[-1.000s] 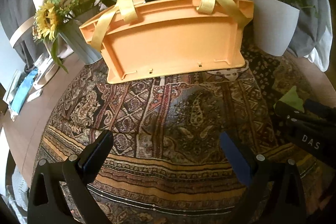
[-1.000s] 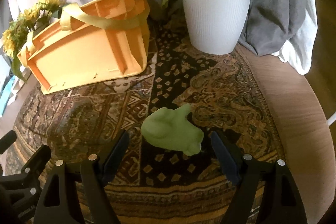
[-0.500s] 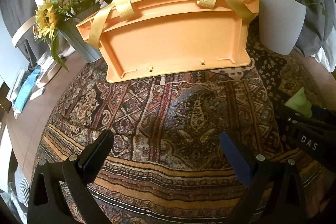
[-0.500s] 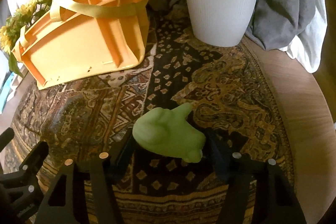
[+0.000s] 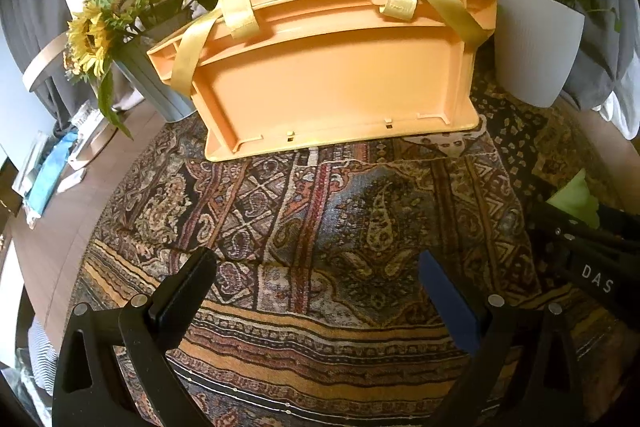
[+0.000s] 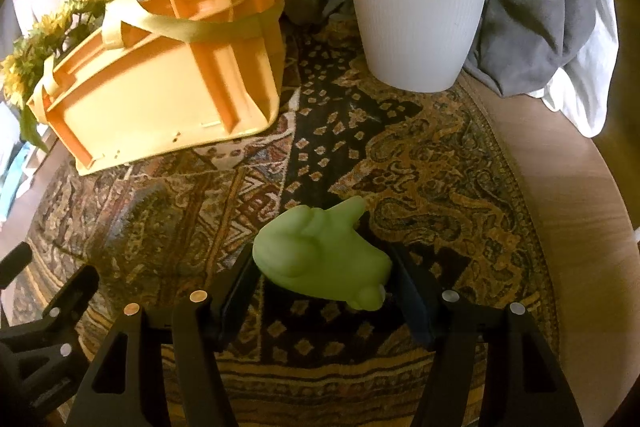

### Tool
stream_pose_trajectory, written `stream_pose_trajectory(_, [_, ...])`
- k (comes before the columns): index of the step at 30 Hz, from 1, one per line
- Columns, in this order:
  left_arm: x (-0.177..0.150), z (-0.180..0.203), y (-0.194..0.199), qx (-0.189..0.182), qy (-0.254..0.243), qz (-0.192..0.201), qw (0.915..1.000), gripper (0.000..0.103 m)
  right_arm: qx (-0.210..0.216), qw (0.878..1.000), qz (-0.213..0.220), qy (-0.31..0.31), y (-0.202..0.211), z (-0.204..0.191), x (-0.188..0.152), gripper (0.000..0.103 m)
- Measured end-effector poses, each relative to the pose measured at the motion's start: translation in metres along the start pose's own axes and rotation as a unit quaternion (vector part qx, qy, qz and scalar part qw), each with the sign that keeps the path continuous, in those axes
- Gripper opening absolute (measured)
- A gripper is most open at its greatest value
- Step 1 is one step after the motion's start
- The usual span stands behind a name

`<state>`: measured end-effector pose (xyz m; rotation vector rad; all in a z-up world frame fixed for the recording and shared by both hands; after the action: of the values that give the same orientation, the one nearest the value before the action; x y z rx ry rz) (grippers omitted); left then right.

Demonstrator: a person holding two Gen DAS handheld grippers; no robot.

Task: Organize soft objects
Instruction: 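Lift and carry the green plush with the right tool over the crate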

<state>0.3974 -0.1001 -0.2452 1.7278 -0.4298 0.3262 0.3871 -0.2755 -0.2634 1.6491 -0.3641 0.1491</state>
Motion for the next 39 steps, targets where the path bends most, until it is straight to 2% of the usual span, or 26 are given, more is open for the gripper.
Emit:
stream_pose_trajectory(15, [0.015,-0.024,0.022,-0.014,0.015,0.024,0.9995,0.103,0.011,0.999,0.041,0.007,0.042,-0.028,0.012,0.066])
stream_pose_trajectory(39, [0.053,-0.094,0.069,-0.027,0.038,0.088,0.9950,0.103,0.021,0.991,0.128,0.025,0.115,-0.098,0.050,0.066])
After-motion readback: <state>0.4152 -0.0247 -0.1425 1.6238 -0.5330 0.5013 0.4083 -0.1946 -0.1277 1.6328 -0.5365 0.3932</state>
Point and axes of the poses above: each gripper's, at about its wrist camera, not at the fingertips, and y roughly against the way its jaws point, z to its right, x to its top, the point moved 10 cm from there along -y, roughly the way its jaws point, and after that the axes turned 14 degrees about -z, right-handed, at the moved point
